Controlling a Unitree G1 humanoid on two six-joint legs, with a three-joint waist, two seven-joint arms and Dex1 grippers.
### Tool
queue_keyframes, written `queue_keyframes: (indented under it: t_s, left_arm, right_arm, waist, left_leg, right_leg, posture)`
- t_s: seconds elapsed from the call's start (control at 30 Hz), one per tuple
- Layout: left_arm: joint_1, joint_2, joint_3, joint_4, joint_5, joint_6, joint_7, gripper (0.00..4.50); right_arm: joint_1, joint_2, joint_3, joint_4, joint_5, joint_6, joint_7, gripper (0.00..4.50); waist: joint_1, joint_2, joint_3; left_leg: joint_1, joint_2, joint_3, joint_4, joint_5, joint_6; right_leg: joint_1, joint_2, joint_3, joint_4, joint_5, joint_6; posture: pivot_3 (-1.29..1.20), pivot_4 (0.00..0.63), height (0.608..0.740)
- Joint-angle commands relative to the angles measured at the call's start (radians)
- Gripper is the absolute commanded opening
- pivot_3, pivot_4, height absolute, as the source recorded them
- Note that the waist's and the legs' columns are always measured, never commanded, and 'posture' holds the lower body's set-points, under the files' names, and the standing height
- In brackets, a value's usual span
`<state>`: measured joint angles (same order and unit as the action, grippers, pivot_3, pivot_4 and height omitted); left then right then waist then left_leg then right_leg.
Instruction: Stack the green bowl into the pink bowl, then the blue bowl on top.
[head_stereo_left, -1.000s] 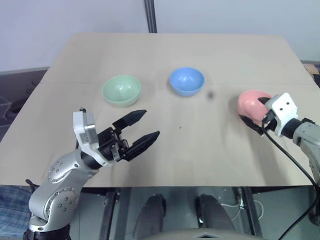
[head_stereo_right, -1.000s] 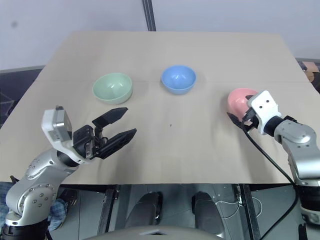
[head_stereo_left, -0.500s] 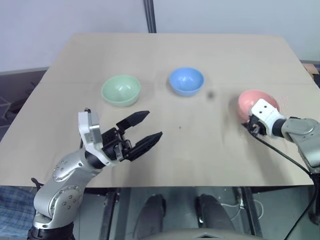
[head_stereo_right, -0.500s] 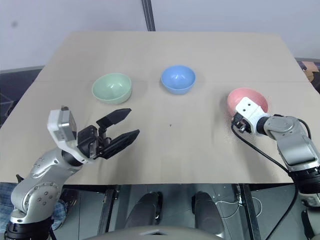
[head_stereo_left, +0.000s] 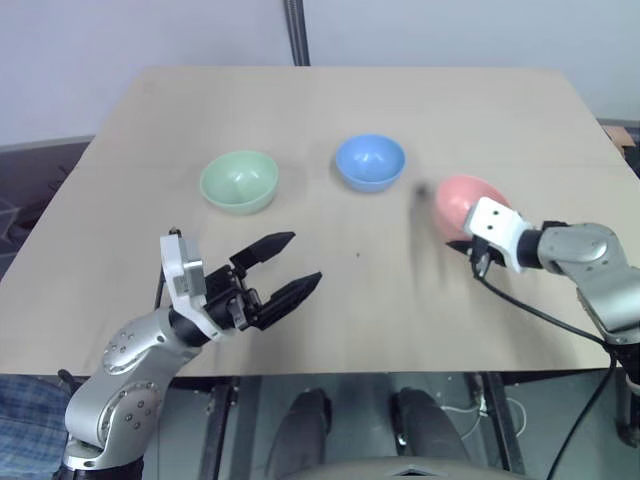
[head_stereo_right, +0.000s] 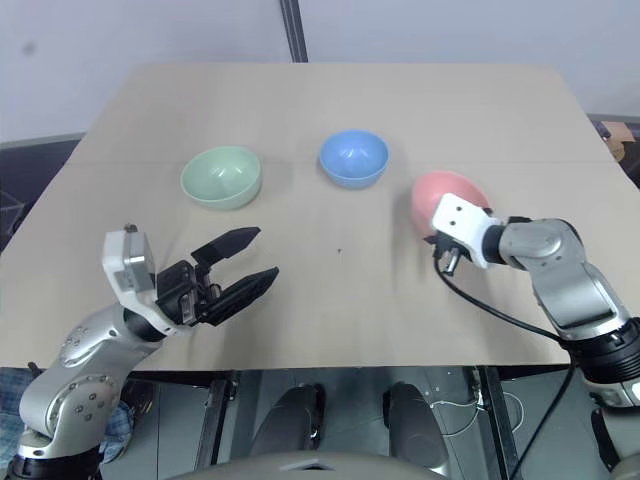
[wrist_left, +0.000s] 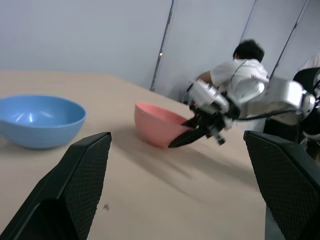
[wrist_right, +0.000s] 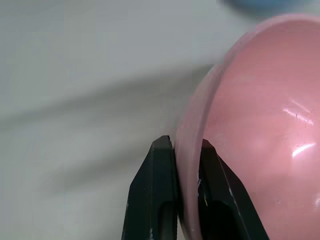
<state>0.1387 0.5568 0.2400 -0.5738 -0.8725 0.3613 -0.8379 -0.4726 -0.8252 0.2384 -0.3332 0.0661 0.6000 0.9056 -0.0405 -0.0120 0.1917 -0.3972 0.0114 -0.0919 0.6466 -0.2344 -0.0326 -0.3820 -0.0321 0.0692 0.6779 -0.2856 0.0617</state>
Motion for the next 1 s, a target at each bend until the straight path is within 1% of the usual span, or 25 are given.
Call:
queue_keyframes:
  t_s: [0.03, 0.17, 0.43, 0.5, 0.53, 0.6, 0.63, 0.7, 0.73, 0.83, 1.0]
  left_arm:
    - [0.036, 0.018, 0.048, -0.004, 0.021, -0.035, -0.030, 4.50]
    - [0.077, 0.037, 0.083, 0.013, 0.039, -0.049, -0.056, 4.50]
    - [0.120, 0.068, 0.161, 0.045, 0.042, -0.063, -0.092, 4.50]
    - [0.128, 0.069, 0.176, 0.038, 0.032, -0.060, -0.090, 4.50]
    - [0.129, 0.069, 0.179, 0.036, 0.030, -0.058, -0.089, 4.50]
    - [0.139, 0.068, 0.185, 0.035, 0.033, -0.058, -0.092, 4.50]
    - [0.143, 0.067, 0.186, 0.035, 0.035, -0.059, -0.094, 4.50]
    - [0.147, 0.065, 0.189, 0.033, 0.029, -0.057, -0.091, 4.50]
    - [0.147, 0.063, 0.189, 0.033, 0.024, -0.055, -0.088, 4.50]
    - [0.139, 0.062, 0.183, 0.035, 0.027, -0.058, -0.087, 4.50]
    - [0.115, 0.056, 0.173, 0.031, 0.023, -0.054, -0.073, 4.50]
  right_arm:
    - [-0.051, 0.036, 0.062, -0.133, 0.014, 0.032, 0.033, 0.05]
    - [-0.094, 0.114, 0.118, -0.183, 0.026, 0.094, 0.021, 0.05]
    - [-0.150, 0.177, 0.246, -0.157, -0.031, 0.072, 0.028, 0.05]
    - [-0.154, 0.185, 0.271, -0.151, -0.049, 0.056, 0.028, 0.79]
    - [-0.155, 0.187, 0.277, -0.148, -0.055, 0.050, 0.029, 0.97]
    - [-0.157, 0.194, 0.283, -0.146, -0.062, 0.048, 0.028, 1.93]
    - [-0.157, 0.197, 0.283, -0.146, -0.068, 0.045, 0.025, 2.32]
    - [-0.158, 0.200, 0.282, -0.146, -0.082, 0.036, 0.017, 3.40]
    - [-0.158, 0.200, 0.279, -0.147, -0.085, 0.036, 0.017, 3.72]
    - [-0.163, 0.215, 0.203, -0.166, -0.022, 0.092, 0.024, 3.72]
    - [-0.155, 0.236, 0.003, -0.193, 0.182, 0.183, 0.064, 3.72]
  waist:
    - [0.000, 0.000, 0.000]
    - [0.004, 0.000, 0.000]
    - [0.002, 0.000, 0.000]
    - [0.001, 0.000, 0.000]
    - [0.001, 0.000, 0.000]
    - [0.002, 0.000, 0.000]
    - [0.001, 0.000, 0.000]
    - [0.002, 0.000, 0.000]
    - [0.002, 0.000, 0.000]
    - [0.001, 0.000, 0.000]
    - [0.002, 0.000, 0.001]
  left_leg:
    - [0.000, 0.000, 0.000, 0.000, 0.000, 0.000]
    - [0.000, 0.000, -0.001, 0.000, 0.000, 0.000]
    - [-0.001, 0.000, -0.001, -0.001, 0.000, 0.000]
    - [-0.001, 0.000, -0.001, -0.001, 0.000, 0.000]
    - [-0.001, 0.000, -0.001, -0.001, 0.000, 0.000]
    - [-0.001, 0.000, -0.001, -0.001, 0.000, 0.000]
    - [-0.001, 0.000, -0.001, -0.001, 0.000, 0.000]
    - [-0.001, 0.000, -0.001, -0.001, 0.000, 0.000]
    - [-0.001, 0.000, -0.001, -0.001, 0.000, 0.000]
    - [-0.001, 0.000, -0.001, -0.001, 0.000, 0.000]
    - [-0.001, 0.000, -0.002, -0.002, 0.000, 0.000]
  right_leg:
    - [0.000, 0.000, 0.000, 0.000, 0.000, 0.000]
    - [0.000, 0.000, -0.001, 0.000, 0.000, 0.000]
    - [-0.001, -0.001, -0.002, 0.000, 0.000, 0.000]
    - [-0.001, -0.001, -0.002, -0.001, 0.000, 0.000]
    - [-0.001, -0.001, -0.002, -0.001, 0.000, 0.000]
    - [-0.001, -0.001, -0.002, -0.001, 0.000, 0.000]
    - [-0.001, -0.001, -0.002, -0.001, 0.000, 0.000]
    - [-0.001, -0.001, -0.002, -0.001, 0.000, 0.000]
    - [-0.001, -0.001, -0.002, -0.001, 0.000, 0.000]
    - [-0.001, -0.001, -0.002, -0.001, 0.000, 0.000]
    - [-0.001, -0.001, -0.002, -0.001, 0.000, 0.000]
  posture:
    - [0.00, 0.150, 0.740]
    - [0.00, 0.150, 0.740]
    - [0.00, 0.150, 0.740]
    - [0.00, 0.150, 0.740]
    - [0.00, 0.150, 0.740]
    - [0.00, 0.150, 0.740]
    - [0.00, 0.150, 0.740]
    - [0.00, 0.150, 0.740]
    - [0.00, 0.150, 0.740]
    - [0.00, 0.150, 0.740]
    - [0.00, 0.150, 0.740]
